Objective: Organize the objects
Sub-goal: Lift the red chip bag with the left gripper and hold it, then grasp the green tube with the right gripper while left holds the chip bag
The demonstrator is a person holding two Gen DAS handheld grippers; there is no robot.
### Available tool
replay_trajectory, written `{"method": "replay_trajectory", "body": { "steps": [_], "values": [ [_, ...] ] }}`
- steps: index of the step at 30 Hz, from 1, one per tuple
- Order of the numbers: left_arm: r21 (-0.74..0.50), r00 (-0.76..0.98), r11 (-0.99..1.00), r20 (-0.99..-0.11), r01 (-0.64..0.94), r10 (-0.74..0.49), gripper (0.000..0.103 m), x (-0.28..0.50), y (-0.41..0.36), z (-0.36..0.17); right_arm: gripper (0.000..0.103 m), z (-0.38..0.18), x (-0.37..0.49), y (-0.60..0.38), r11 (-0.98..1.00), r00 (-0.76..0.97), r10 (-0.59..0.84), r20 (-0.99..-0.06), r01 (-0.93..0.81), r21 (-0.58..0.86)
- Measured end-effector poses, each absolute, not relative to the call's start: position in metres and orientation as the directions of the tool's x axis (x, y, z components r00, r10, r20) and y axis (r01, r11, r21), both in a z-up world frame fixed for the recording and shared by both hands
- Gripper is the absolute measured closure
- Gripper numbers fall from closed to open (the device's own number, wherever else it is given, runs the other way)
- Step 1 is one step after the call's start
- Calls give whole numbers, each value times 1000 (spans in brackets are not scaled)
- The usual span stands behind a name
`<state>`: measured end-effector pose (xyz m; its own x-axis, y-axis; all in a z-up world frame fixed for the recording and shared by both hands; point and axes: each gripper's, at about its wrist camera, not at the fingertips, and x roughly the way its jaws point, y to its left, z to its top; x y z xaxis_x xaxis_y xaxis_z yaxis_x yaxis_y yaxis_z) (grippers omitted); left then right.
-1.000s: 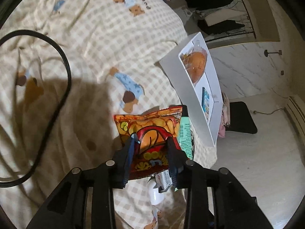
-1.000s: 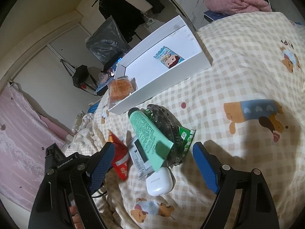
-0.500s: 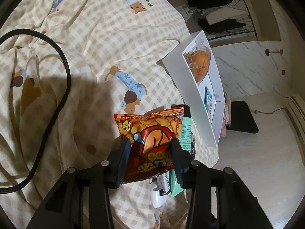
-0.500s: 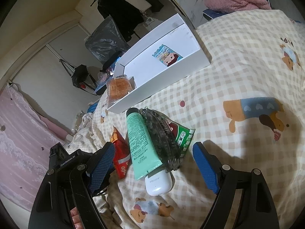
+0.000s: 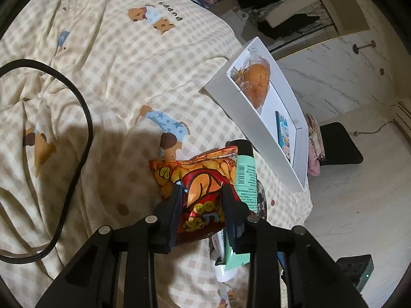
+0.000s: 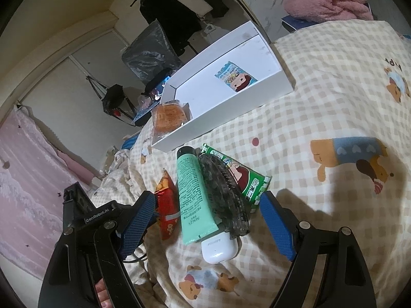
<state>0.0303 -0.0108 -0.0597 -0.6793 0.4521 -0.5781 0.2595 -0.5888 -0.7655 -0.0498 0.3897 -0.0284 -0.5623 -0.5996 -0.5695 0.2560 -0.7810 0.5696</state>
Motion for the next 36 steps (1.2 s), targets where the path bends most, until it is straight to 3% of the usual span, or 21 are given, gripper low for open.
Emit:
{"method": "replay_trajectory", "body": {
  "steps": [10, 14, 15, 17, 21, 24, 31, 36],
  "values": [
    [-803, -638, -517, -570, 297, 518, 59, 22, -17, -74, 18, -30, -51, 388, -781, -557, -601, -573, 256, 570],
    [-832, -650, -463, -537, 305, 538, 31, 17, -18, -79, 18, -31, -51, 387, -782, -557, -601, -574, 258, 568],
    [-830, -654, -460, -541, 314, 529, 30, 15, -18, -80, 18, -31, -51, 387, -783, -557, -599, -575, 259, 566],
    [-809, -645, -487, -570, 330, 510, 31, 10, -17, -82, 18, -33, -51, 385, -789, -556, -594, -581, 260, 557],
    [-778, -643, -535, -600, 328, 477, 44, 13, -13, -78, 18, -33, -51, 382, -796, -554, -588, -589, 267, 543],
    [-768, -658, -558, -600, 314, 456, 47, 17, -13, -71, 18, -32, -50, 379, -797, -555, -588, -588, 275, 537],
    [-742, -773, -623, -539, 248, 334, 47, 40, -23, -31, 18, -27, -47, 375, -792, -558, -601, -573, 319, 521],
    [-695, -747, -651, -598, 305, 289, 47, 34, -25, -38, 19, -22, -42, 362, -796, -550, -604, -577, 380, 471]
  ]
}}
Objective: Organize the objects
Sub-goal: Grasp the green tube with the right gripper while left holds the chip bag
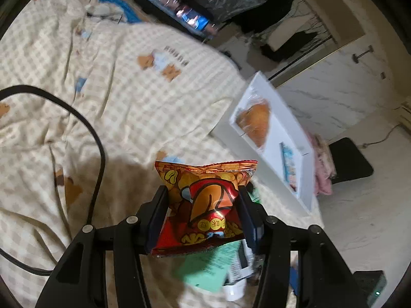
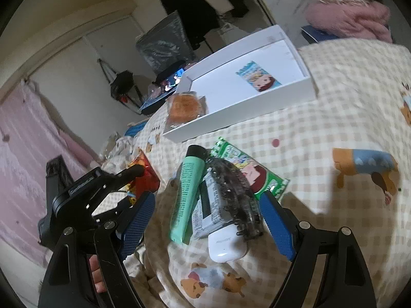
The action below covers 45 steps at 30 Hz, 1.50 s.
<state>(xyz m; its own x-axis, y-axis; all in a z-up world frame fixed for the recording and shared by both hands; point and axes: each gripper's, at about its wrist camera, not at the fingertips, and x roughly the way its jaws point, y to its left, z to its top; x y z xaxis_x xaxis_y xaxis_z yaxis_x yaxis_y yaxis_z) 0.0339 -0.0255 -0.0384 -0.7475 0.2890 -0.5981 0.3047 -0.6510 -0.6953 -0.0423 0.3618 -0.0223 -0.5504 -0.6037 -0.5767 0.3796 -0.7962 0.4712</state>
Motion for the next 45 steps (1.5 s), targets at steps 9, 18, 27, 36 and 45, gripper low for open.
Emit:
{"method": "replay_trajectory", "body": {
  "steps": [9, 18, 27, 36, 45],
  "values": [
    [-630, -662, -699, -687, 338, 298, 47, 24, -15, -57, 19, -25, -42, 358, -793, -537, -608, -585, 393, 465],
    [-667, -620, -721, -650, 189, 439, 47, 15, 9, -57, 19, -23, -40, 355, -761, -514, -649, -561, 429, 487],
    [-665, -583, -732, -657, 149, 478, 47, 16, 19, -61, 28, -35, -51, 374, -697, -486, -706, -514, 351, 625],
    [-668, -577, -730, -655, 142, 488, 47, 16, 25, -61, 44, -54, -59, 382, -691, -462, -704, -539, 272, 670],
    [-626, -562, -769, -685, 129, 463, 47, 12, 36, -57, 46, -61, -61, 375, -709, -443, -694, -568, 283, 646]
  ]
}}
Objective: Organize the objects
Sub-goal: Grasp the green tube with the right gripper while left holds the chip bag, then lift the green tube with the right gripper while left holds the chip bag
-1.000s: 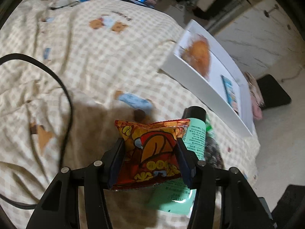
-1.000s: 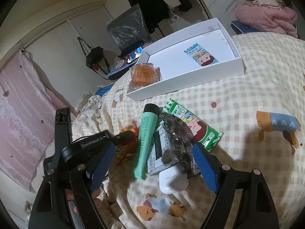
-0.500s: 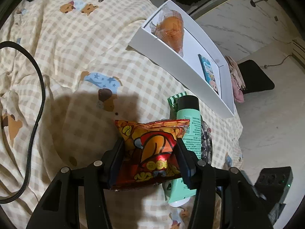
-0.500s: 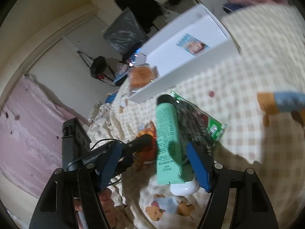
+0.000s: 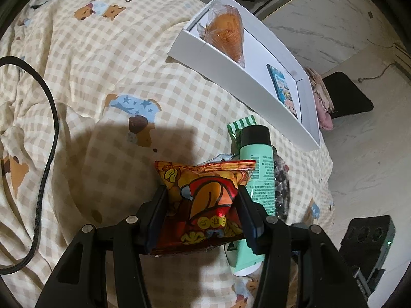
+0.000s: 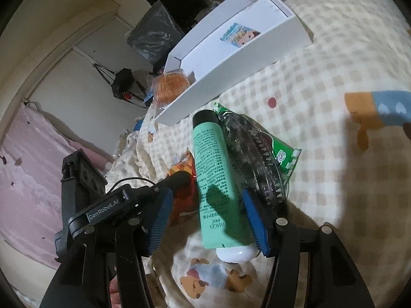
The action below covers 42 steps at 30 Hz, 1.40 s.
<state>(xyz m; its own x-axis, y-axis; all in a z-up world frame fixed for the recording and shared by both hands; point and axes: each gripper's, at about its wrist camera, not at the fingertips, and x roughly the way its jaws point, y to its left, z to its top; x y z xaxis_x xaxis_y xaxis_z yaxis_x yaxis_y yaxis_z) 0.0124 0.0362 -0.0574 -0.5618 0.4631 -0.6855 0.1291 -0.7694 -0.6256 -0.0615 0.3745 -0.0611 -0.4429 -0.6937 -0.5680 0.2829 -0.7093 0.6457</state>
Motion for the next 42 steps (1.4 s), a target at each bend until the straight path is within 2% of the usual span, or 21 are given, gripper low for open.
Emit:
{"method": "replay_trajectory", "body": {
  "steps": [2, 4, 6, 10, 15, 17, 20, 24, 28, 29, 33, 34, 35, 39, 42],
  "values": [
    [-629, -560, -767, -685, 131, 466, 47, 10, 36, -58, 60, -58, -61, 377, -717, -465, -683, -563, 280, 639],
    [-625, -560, -770, -687, 129, 463, 47, 8, 37, -58, 61, -58, -62, 380, -700, -463, -698, -547, 279, 657],
    [-619, -558, -775, -691, 126, 460, 47, 7, 39, -57, 66, -58, -61, 381, -694, -463, -704, -539, 283, 662],
    [-614, -552, -780, -696, 124, 459, 47, 8, 37, -59, 66, -50, -56, 379, -657, -463, -739, -490, 335, 675],
    [-606, -542, -787, -703, 117, 460, 47, 6, 42, -60, 66, -58, -57, 373, -677, -434, -726, -534, 313, 666],
    [-603, -541, -790, -705, 116, 459, 47, 6, 43, -60, 76, -62, -60, 373, -676, -421, -726, -544, 293, 676],
    [-604, -540, -788, -705, 117, 460, 47, 6, 44, -60, 77, -66, -62, 375, -666, -411, -734, -541, 276, 693],
    [-585, -541, -803, -714, 112, 445, 47, 6, 47, -59, 77, -55, -59, 381, -715, -493, -675, -550, 253, 652],
    [-578, -541, -808, -717, 111, 439, 47, 5, 47, -58, 76, -54, -59, 377, -786, -505, -601, -620, 231, 574],
    [-582, -540, -805, -715, 111, 443, 47, 5, 47, -59, 72, -57, -60, 376, -785, -489, -605, -628, 237, 572],
    [-574, -541, -812, -719, 109, 436, 47, 5, 48, -58, 64, -56, -61, 365, -813, -481, -577, -660, 271, 515],
    [-573, -541, -813, -719, 108, 435, 47, 6, 47, -58, 53, -54, -60, 362, -806, -477, -590, -652, 293, 514],
    [-573, -542, -813, -719, 108, 435, 47, 6, 46, -57, 49, -53, -59, 360, -807, -477, -588, -653, 305, 505],
    [-577, -555, -809, -712, 115, 429, 46, 8, 42, -55, 49, -51, -52, 342, -858, -503, -510, -698, 350, 375],
    [-586, -565, -801, -705, 124, 429, 46, 9, 38, -55, 49, -53, -55, 340, -861, -500, -505, -703, 354, 366]
  ]
}}
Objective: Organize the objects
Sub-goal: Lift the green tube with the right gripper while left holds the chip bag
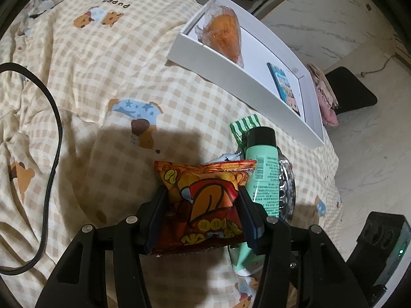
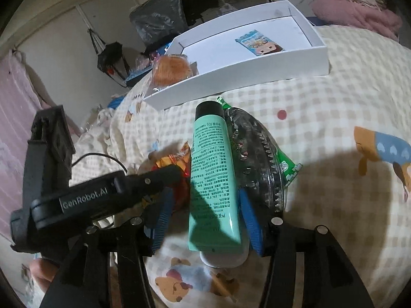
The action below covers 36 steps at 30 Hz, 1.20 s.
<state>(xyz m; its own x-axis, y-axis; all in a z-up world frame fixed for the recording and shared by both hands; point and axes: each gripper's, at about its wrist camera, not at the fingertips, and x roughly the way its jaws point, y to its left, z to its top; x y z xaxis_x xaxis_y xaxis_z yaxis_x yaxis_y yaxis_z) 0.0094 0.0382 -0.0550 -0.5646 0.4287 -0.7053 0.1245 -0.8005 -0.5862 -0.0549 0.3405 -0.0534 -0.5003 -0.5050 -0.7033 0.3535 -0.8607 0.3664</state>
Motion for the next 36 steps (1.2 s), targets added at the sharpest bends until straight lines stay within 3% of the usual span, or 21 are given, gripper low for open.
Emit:
{"method": "replay_trajectory", "body": {
  "steps": [8, 13, 16, 36],
  "values": [
    [-561, -614, -813, -700, 156, 366, 47, 16, 32, -47, 49, -60, -59, 334, -867, -479, -491, -728, 353, 352],
    [-561, -639, -815, -682, 147, 354, 47, 18, 30, -41, 49, -62, -54, 321, -891, -488, -426, -762, 373, 260],
    [-547, -628, -825, -695, 145, 350, 47, 16, 32, -42, 57, -61, -52, 319, -905, -508, -391, -767, 363, 221],
    [-536, -625, -831, -703, 150, 340, 47, 16, 33, -44, 57, -44, -50, 346, -871, -570, -491, -659, 322, 371]
  ]
}}
